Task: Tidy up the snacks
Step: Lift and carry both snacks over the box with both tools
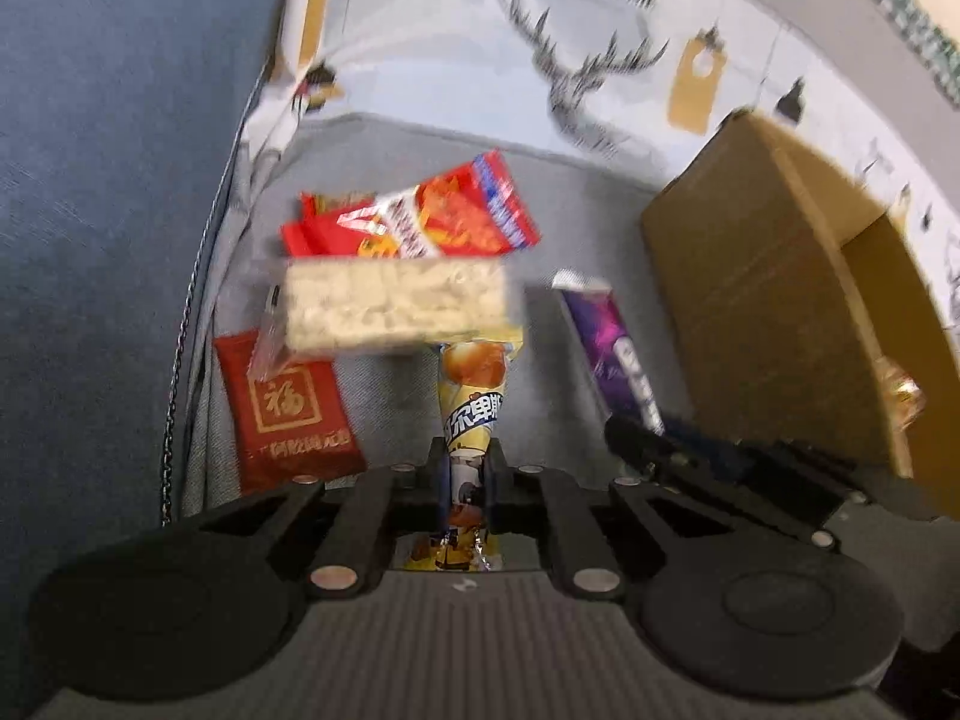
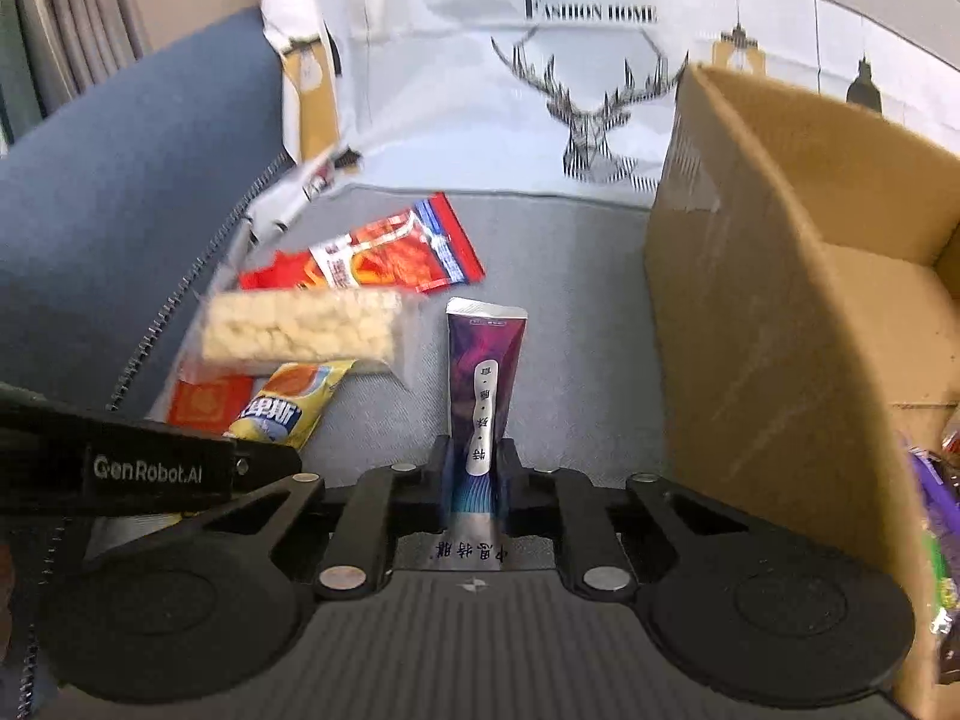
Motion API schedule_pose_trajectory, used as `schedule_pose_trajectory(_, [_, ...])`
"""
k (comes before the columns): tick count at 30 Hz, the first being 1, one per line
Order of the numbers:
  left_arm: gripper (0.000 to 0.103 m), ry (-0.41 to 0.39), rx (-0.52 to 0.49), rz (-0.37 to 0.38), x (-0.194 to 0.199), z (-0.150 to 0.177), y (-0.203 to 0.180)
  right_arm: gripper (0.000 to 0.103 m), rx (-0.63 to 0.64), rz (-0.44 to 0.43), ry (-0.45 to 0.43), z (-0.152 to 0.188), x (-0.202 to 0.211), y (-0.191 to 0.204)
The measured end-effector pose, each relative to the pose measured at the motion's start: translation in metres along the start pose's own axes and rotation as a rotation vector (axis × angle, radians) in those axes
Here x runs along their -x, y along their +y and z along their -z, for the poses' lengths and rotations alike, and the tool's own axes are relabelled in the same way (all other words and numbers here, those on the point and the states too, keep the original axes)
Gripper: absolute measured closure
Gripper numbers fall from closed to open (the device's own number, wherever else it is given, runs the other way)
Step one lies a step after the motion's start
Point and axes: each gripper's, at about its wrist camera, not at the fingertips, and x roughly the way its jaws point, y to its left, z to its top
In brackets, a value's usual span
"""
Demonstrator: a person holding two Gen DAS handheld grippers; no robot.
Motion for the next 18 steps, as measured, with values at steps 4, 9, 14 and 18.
schedule_pose_trajectory(4, [0.093, -0.069, 0.010, 0.001, 0.020, 0.003, -0.003, 0.089, -0.013, -0.033, -0.015, 0.000, 0.020, -0.004])
schedule_pose_trajectory(9, [0.093, -0.104, 0.024, -0.039, 0.034, 0.011, -0.004, 0.089, -0.026, -0.064, -0.063, -0.016, 0.061, -0.014])
schedule_pose_trajectory(14, [0.093, -0.130, 0.052, -0.056, 0.048, 0.022, -0.009, 0.089, -0.013, -0.091, -0.151, -0.034, 0.115, -0.041])
schedule_pose_trajectory(18, [0.093, -0.171, 0.043, -0.070, 0.061, 0.032, -0.023, 0.089, -0.029, -0.103, -0.216, -0.036, 0.150, -0.076])
